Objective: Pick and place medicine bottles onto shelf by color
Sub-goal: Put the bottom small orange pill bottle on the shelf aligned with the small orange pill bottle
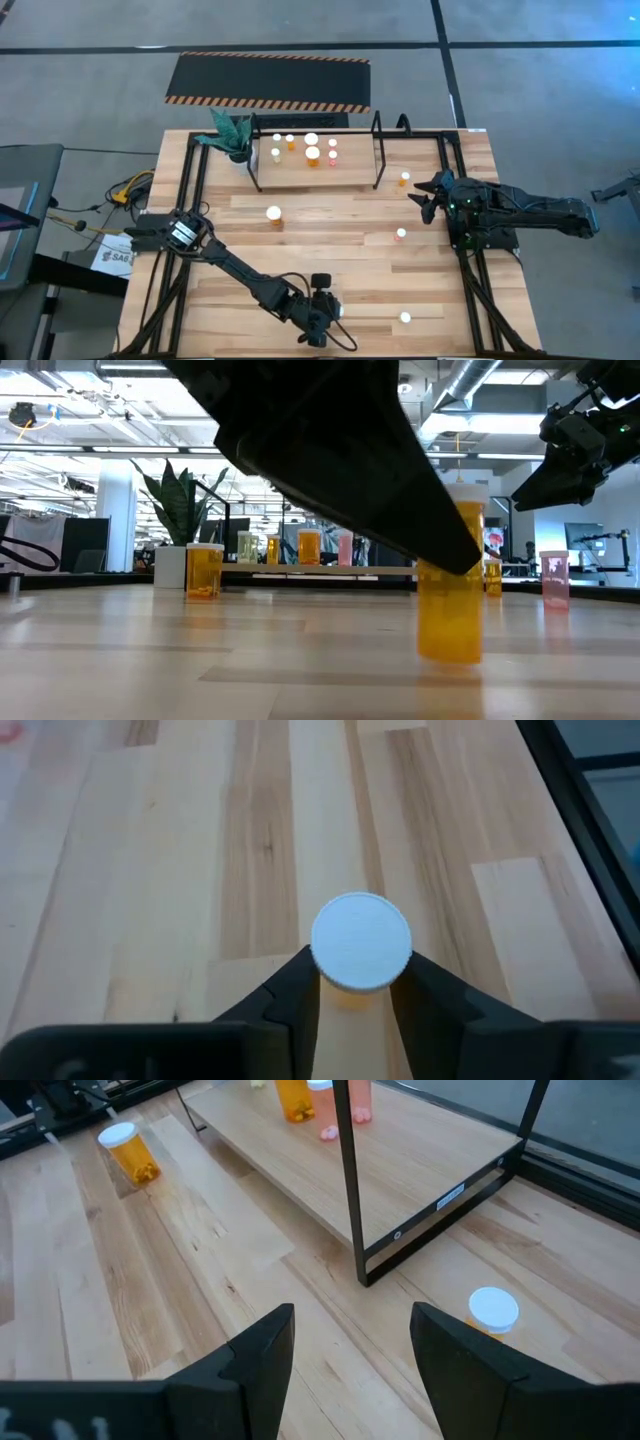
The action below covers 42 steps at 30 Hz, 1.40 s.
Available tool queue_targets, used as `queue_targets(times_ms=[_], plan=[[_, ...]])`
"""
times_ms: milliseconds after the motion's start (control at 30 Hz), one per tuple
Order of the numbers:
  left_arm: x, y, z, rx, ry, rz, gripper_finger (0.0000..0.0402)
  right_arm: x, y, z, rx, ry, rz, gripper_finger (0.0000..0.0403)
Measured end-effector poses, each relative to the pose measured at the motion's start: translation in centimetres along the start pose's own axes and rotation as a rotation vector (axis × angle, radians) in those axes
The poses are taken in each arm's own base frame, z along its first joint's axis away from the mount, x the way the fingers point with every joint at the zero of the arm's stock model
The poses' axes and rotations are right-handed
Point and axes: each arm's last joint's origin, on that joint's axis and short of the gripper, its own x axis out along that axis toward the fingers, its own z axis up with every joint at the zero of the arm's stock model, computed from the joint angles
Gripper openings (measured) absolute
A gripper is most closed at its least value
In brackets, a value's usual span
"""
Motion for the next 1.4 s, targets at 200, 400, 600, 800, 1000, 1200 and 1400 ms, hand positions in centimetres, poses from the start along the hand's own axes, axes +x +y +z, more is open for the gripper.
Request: queue_targets(times_ms=[200,400,600,800,1000,1200,1400], plan=[[-0.3,1.0,0.7,-0.036,-0.013,0.035,0.0101,0.0,0.0,0.0,0.000,0.000,0.000,0.0225],[-1.8,4.5,2.3,-0.059,0.042,0.105,0.0101,0.0,0.0,0.0,0.000,0.000,0.001,0.0225],[-3.4,9.3,4.1,-0.011,0.074,0.203,0.0101,0.0,0.0,0.0,0.000,0.000,0.000,0.0225],[-4.3,15.3,5.2,-0.024,0.114,0.303,0.0101,0.0,0.0,0.0,0.000,0.000,0.000,0.0225],[-6.1,18.7,4.2,-0.144,0.161,0.340,0.0101,0.0,0.0,0.0,0.000,-0.001,0.001,0.0225],[-8.9,19.1,1.1,-0.234,0.113,0.389,0.0101,0.0,0.0,0.0,0.000,0.000,0.000,0.0225],[-10.4,20.3,-1.6,-0.287,0.035,0.418,0.0101,0.0,0.0,0.0,0.000,-0.001,0.000,0.0225]])
